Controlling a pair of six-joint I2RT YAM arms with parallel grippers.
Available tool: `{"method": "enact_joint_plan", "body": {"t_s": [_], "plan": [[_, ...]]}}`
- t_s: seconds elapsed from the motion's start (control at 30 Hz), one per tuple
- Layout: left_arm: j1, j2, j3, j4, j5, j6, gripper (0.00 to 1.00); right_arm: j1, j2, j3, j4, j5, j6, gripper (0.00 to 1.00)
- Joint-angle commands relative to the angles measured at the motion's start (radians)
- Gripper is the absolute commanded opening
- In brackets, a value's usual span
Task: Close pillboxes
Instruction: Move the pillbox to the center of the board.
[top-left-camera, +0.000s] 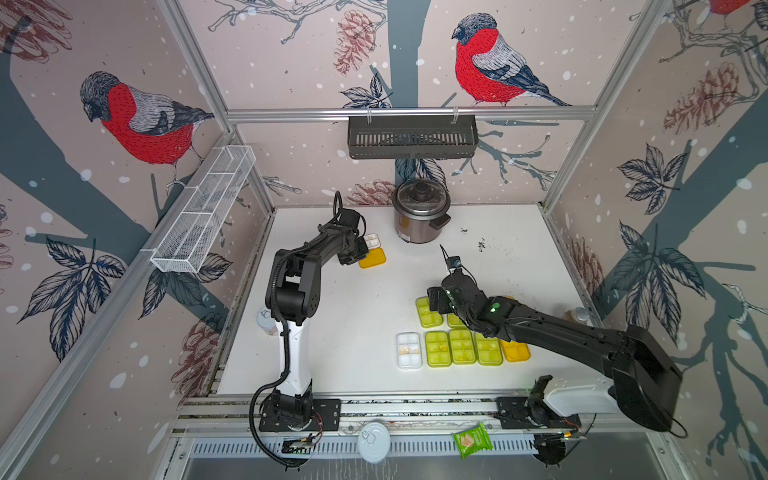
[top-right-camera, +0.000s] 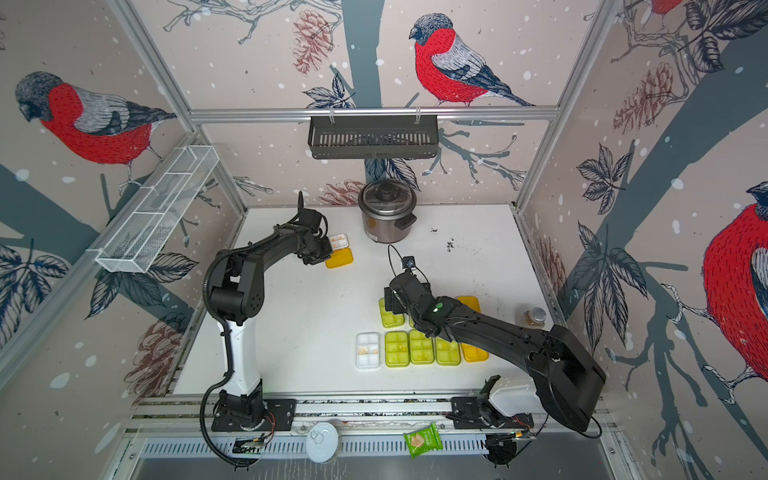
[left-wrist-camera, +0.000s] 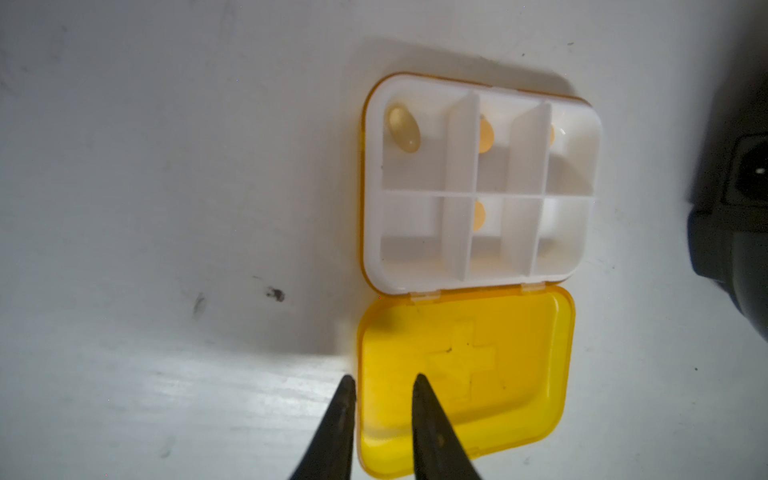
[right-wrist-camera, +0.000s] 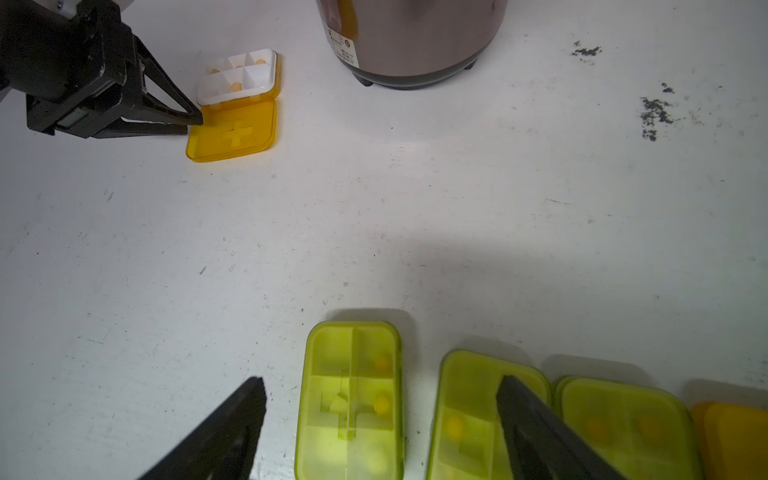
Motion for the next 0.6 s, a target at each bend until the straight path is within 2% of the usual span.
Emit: {"method": "enact_joint_plan", "body": {"t_s": [0.0,0.57], "plan": [[0.0,0.01,0.008,-0.034,-0.036,-0.006,0.26,0.0,-0.006,-0.004,0.025,-0.006,-0.013,0.89],[0.0,0.02,-0.004,-0.042,-0.076,-0.011,0.21,0.0,-0.013,-0.02,0.037,-0.024,-0.005,0.89]]}}
